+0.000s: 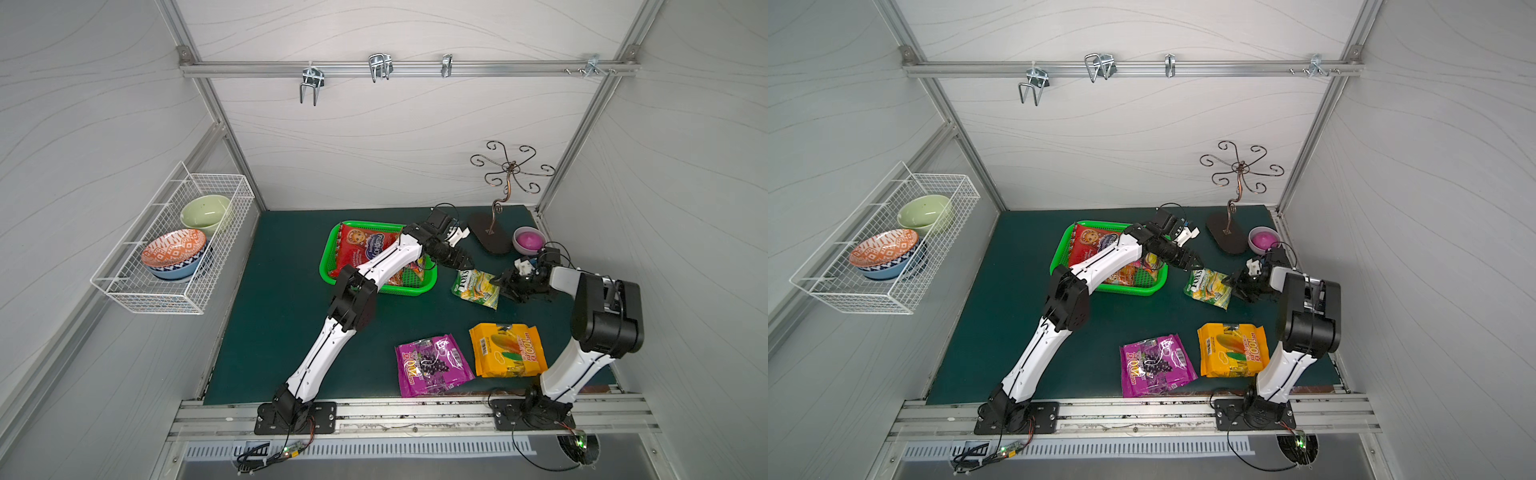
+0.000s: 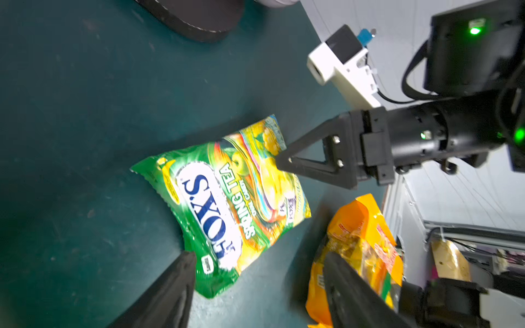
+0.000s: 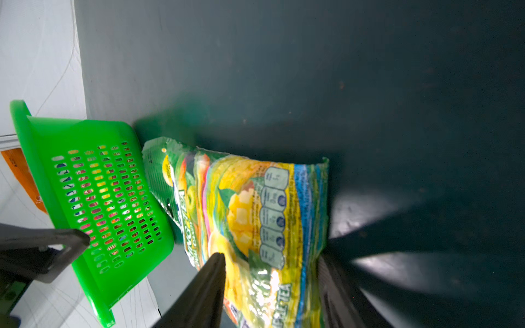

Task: Put the candies in the basket
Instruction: Move the candy to the center of the board, then move the basket to the center of the board, then pick up the candy at the center of the board.

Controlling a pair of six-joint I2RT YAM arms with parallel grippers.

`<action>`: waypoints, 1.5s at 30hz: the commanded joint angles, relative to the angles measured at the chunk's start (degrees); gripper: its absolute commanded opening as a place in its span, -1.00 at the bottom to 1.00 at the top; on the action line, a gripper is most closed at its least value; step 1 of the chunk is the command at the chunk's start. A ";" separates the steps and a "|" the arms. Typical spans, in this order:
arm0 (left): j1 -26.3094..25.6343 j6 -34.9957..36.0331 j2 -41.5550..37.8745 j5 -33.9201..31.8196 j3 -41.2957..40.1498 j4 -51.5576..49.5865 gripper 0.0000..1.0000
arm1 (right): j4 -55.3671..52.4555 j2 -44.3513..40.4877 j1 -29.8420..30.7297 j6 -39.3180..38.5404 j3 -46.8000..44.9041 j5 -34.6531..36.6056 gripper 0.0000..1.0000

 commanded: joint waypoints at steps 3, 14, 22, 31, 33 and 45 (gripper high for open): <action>0.71 -0.63 5.99 -9.78 0.34 -3.24 0.23 | -1.93 2.24 0.63 -0.95 0.31 -0.20 0.08; 0.48 -1.03 6.24 -22.76 0.49 -6.40 0.10 | -3.94 -0.32 0.62 -1.54 1.35 1.26 0.08; 0.48 -0.31 3.49 -33.22 -1.86 -9.26 0.07 | -4.39 -0.24 0.62 -1.66 1.64 0.91 0.09; 1.63 1.02 -3.98 -32.24 -10.34 -5.80 0.06 | -4.39 0.56 0.66 -1.76 1.97 -0.06 0.10; 1.64 1.26 -3.70 -27.42 -9.18 -5.46 0.14 | -4.22 0.84 0.70 -1.84 2.11 -0.58 0.10; 1.54 -3.81 6.18 -10.10 -0.80 -0.70 0.25 | -4.59 5.35 3.82 -4.21 7.97 0.54 0.10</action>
